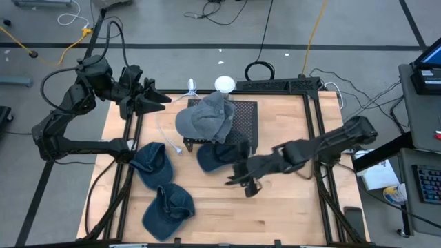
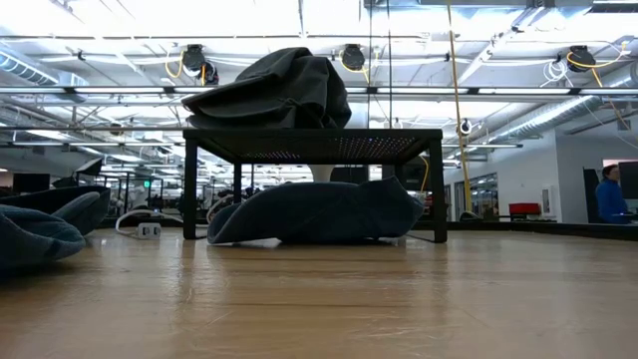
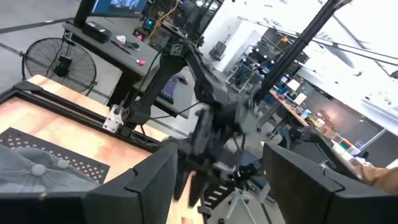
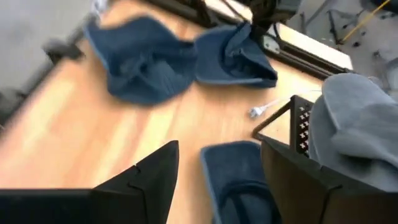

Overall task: Pick & Place hat
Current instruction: Put the top right blue cap on the shelf

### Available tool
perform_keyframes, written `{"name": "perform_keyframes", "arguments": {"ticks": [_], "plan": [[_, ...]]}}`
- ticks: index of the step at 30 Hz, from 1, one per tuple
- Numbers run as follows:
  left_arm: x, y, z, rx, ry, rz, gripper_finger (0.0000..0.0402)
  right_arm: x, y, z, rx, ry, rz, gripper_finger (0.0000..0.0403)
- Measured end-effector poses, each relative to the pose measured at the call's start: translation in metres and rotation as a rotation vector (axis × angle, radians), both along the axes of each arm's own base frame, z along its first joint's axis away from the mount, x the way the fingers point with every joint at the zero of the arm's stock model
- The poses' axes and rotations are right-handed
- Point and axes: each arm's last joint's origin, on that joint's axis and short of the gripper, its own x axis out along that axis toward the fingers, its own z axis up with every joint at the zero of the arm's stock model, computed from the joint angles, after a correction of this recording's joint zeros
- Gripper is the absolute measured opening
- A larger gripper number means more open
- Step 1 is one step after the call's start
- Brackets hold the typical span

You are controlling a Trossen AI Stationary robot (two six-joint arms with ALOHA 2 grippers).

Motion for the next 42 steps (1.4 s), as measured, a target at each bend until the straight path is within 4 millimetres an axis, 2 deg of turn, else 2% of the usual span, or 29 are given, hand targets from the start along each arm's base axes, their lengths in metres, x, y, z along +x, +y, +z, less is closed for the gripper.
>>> {"name": "perform_keyframes", "arguments": {"ticks": [8, 12, 19, 24, 27, 29, 35, 39, 42], "plan": [[0.000, 0.000, 0.000, -0.005, 0.001, 0.000, 0.0253, 0.044, 0.012, -0.070, -0.155, 0.138, 0.078, 0.0239], [0.000, 0.000, 0.000, -0.001, 0.000, 0.000, 0.0253, 0.065, 0.010, -0.103, -0.181, 0.165, 0.078, 0.0239], [0.000, 0.000, 0.000, 0.010, -0.002, -0.001, 0.0253, 0.088, -0.011, -0.155, -0.229, 0.262, -0.018, 0.0236], [0.000, 0.000, 0.000, 0.014, -0.003, -0.001, 0.0253, 0.096, -0.028, -0.178, -0.250, 0.314, -0.067, 0.0234], [0.000, 0.000, 0.000, 0.016, -0.004, -0.004, 0.0253, 0.095, -0.033, -0.182, -0.262, 0.337, -0.075, 0.0214], [0.000, 0.000, 0.000, 0.015, -0.004, -0.012, 0.0253, 0.095, -0.034, -0.182, -0.277, 0.343, -0.058, 0.0180], [0.000, 0.000, 0.000, 0.016, -0.004, -0.018, 0.0253, 0.089, -0.028, -0.178, -0.289, 0.375, -0.042, 0.0022], [0.000, -0.001, 0.000, 0.039, -0.010, -0.024, 0.0253, 0.078, -0.014, -0.160, -0.208, 0.367, -0.062, 0.0013], [0.000, -0.001, 0.000, 0.063, -0.016, -0.031, 0.0253, 0.066, 0.000, -0.132, -0.099, 0.331, -0.006, 0.0007]]}}
